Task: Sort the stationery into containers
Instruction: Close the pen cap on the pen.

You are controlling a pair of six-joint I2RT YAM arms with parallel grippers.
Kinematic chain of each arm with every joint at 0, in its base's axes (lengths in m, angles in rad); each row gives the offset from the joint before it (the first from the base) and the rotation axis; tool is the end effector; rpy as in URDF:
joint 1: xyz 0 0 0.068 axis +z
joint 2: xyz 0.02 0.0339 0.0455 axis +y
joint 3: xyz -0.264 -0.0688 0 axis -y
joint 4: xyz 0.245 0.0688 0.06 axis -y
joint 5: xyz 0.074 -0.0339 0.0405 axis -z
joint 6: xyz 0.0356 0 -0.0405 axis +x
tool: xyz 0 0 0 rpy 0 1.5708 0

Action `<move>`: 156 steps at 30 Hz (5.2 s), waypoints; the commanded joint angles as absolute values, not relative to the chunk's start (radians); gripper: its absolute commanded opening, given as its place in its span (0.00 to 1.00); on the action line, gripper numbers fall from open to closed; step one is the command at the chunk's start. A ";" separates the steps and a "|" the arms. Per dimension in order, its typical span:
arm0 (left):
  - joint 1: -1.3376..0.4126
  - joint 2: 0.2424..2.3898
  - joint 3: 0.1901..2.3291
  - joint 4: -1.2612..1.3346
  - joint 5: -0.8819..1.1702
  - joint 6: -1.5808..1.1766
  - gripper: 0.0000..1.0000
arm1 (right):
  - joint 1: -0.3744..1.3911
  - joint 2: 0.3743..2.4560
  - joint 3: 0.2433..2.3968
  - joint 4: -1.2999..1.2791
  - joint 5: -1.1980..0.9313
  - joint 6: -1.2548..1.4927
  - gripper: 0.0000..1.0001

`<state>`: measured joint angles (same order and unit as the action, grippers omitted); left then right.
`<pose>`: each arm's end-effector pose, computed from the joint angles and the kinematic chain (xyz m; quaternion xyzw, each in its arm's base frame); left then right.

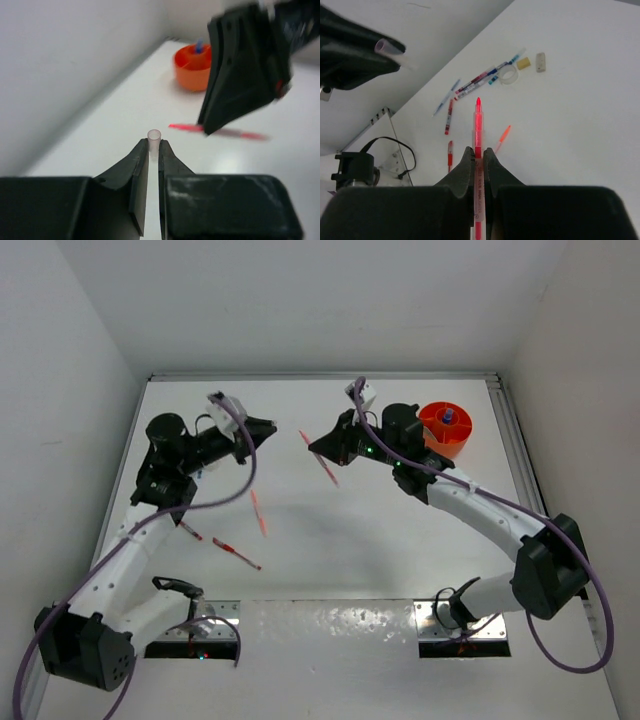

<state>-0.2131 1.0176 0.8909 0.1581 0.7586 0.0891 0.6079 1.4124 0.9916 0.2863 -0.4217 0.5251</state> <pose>0.2213 -0.0729 0.3698 0.3602 0.5991 -0.2985 0.6498 0.2642 0.2016 0.3146 -0.1681 0.7300 0.4783 0.4583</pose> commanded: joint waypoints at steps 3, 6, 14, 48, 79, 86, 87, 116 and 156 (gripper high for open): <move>-0.333 0.847 0.718 0.076 0.480 1.047 0.00 | 0.597 1.361 1.039 0.146 -0.408 0.475 0.00; -0.388 0.805 0.634 0.195 0.390 1.219 0.00 | 0.610 1.362 1.037 0.137 -0.408 0.495 0.00; -0.448 0.729 0.407 0.432 0.363 1.593 0.00 | 0.670 1.361 1.045 0.153 -0.405 0.554 0.00; -0.529 0.738 0.351 0.497 0.290 1.770 0.00 | 0.761 1.459 1.109 0.238 -0.469 0.554 0.00; -0.534 0.738 0.354 0.483 0.282 1.793 0.00 | 0.764 1.445 1.092 0.192 -0.442 0.517 0.00; -0.532 0.735 0.330 0.477 0.313 1.861 0.00 | 0.761 1.451 1.095 0.201 -0.442 0.526 0.00; -0.532 0.735 0.327 0.482 0.317 1.870 0.00 | 0.764 1.454 1.094 0.199 -0.440 0.528 0.00; -0.532 0.768 0.258 0.531 0.413 2.079 0.00 | 0.759 1.526 1.135 0.287 -0.431 0.640 0.00; -0.506 0.775 0.224 0.401 0.575 1.711 0.00 | 0.716 1.690 1.097 0.445 -0.399 0.818 0.00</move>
<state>-0.4793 0.7502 0.1825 0.4698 0.3477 1.8374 0.7456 1.6775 1.0729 0.2932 -0.5056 0.8333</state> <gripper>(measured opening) 0.077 0.024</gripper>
